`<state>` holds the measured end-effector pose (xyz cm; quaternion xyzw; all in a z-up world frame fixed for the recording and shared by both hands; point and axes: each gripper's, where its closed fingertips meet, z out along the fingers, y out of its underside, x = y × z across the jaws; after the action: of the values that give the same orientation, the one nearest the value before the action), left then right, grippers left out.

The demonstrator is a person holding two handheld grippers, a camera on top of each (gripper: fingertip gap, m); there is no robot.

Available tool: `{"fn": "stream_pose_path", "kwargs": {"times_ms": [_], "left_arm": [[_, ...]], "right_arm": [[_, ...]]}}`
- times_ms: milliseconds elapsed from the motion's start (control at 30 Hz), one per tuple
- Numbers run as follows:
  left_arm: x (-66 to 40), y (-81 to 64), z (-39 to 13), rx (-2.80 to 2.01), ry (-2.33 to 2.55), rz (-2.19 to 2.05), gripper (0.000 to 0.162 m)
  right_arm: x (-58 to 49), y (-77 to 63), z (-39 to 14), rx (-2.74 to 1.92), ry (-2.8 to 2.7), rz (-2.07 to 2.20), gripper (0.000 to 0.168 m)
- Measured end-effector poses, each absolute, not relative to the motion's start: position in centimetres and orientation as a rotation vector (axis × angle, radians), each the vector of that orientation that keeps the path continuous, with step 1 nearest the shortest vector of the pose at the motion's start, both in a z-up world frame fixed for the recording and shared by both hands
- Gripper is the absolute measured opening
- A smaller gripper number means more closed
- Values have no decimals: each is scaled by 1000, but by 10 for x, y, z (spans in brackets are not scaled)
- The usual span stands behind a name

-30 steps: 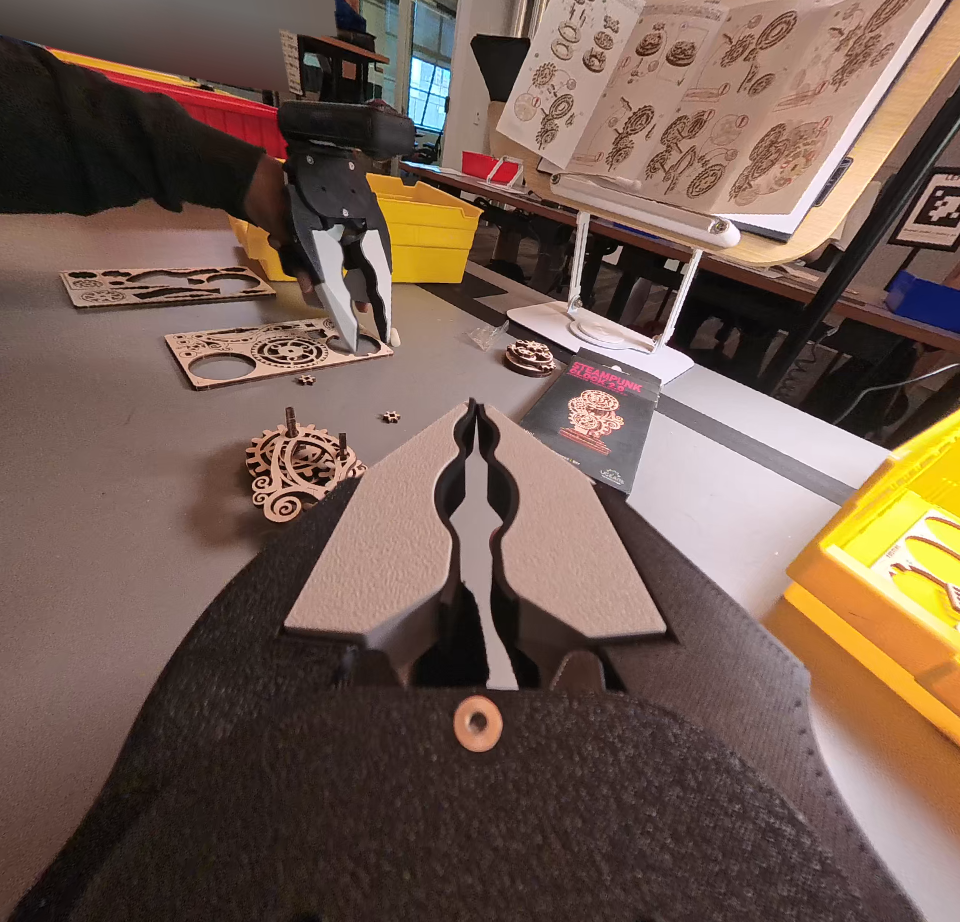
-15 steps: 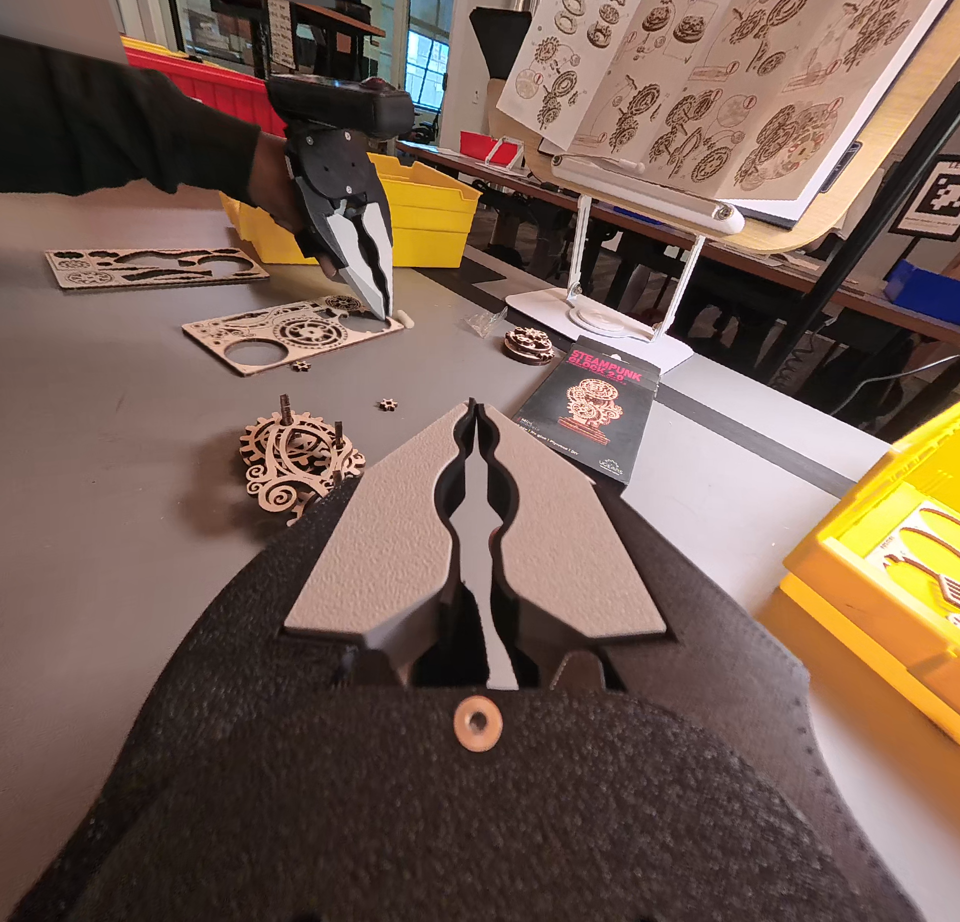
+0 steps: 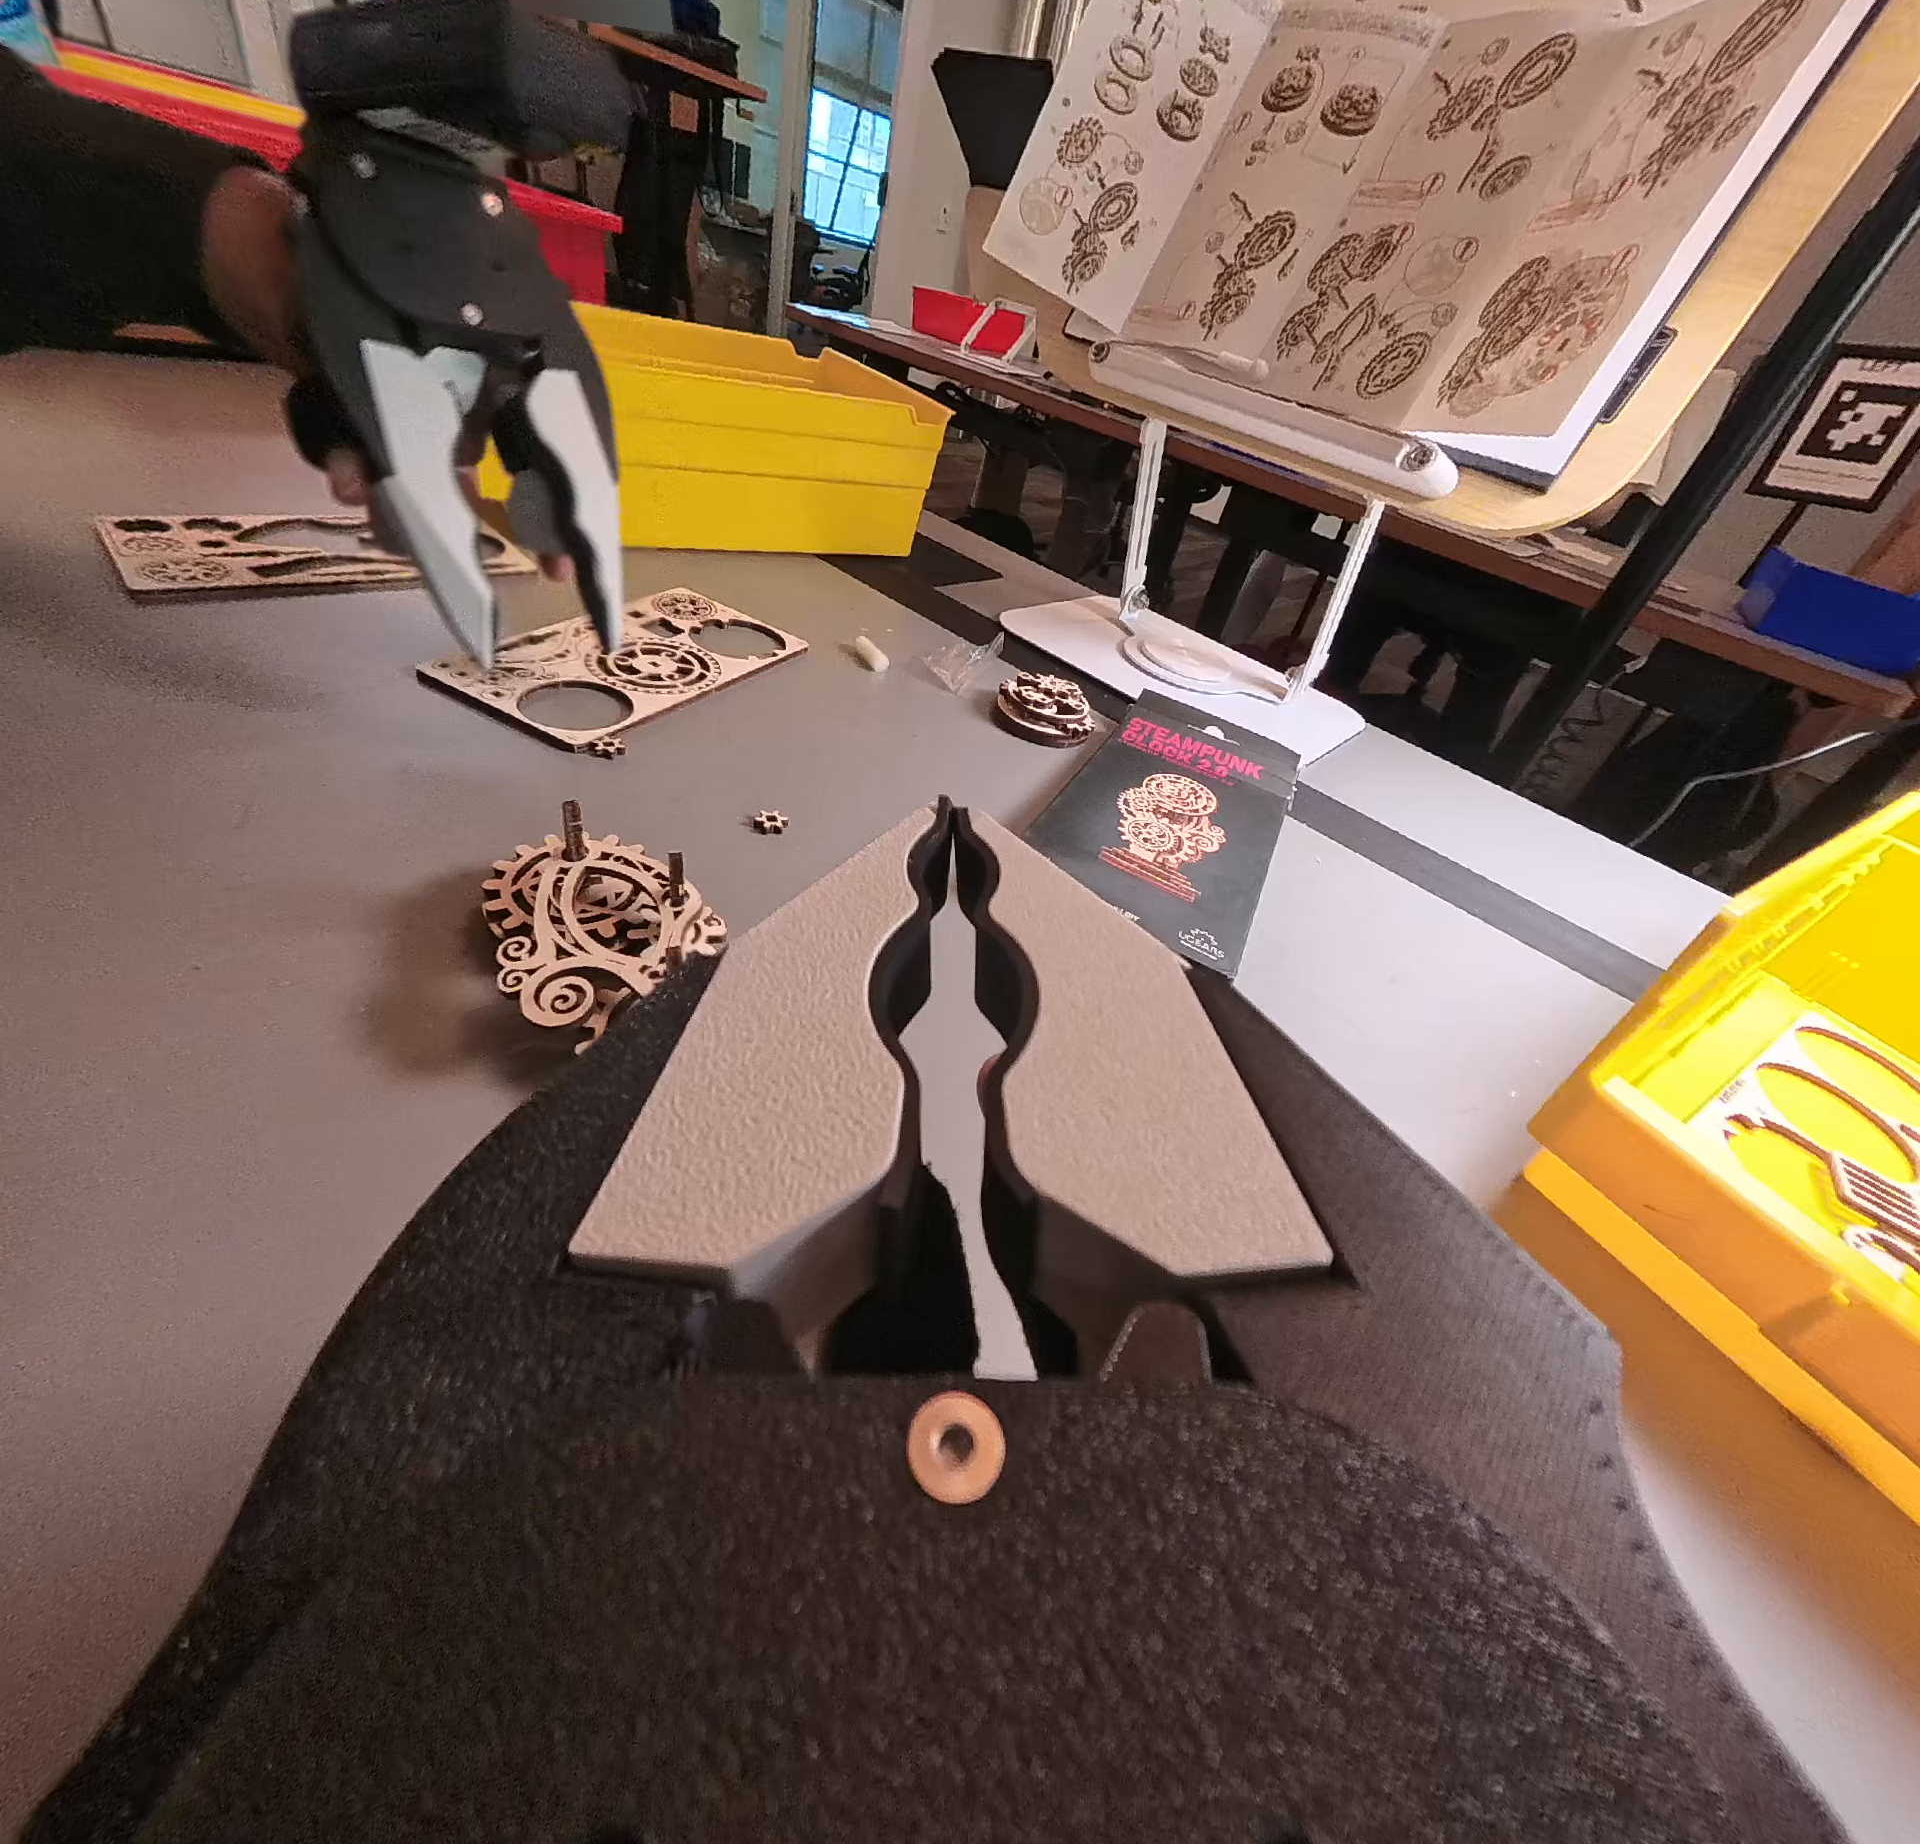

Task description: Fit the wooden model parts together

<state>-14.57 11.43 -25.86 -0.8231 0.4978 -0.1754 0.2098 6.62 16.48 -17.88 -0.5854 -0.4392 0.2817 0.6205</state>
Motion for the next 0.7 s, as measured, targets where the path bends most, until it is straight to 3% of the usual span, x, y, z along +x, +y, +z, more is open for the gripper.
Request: {"fn": "stream_pose_path", "kwargs": {"times_ms": [233,400,533,700], "left_arm": [[-166,93,-283,-2315,1497,-303,0],[-200,101,-276,-2393,1488,-96,0],[-150,114,-259,-2218,1382,-251,18],[-123,126,-283,-2228,1376,-305,23]], "right_arm": [[62,162,-182,-1347,-1029,653,0],[67,167,-180,-1359,-993,657,0],[66,168,-181,-1373,-982,684,0],[67,170,-184,-1382,-987,668,0]]}}
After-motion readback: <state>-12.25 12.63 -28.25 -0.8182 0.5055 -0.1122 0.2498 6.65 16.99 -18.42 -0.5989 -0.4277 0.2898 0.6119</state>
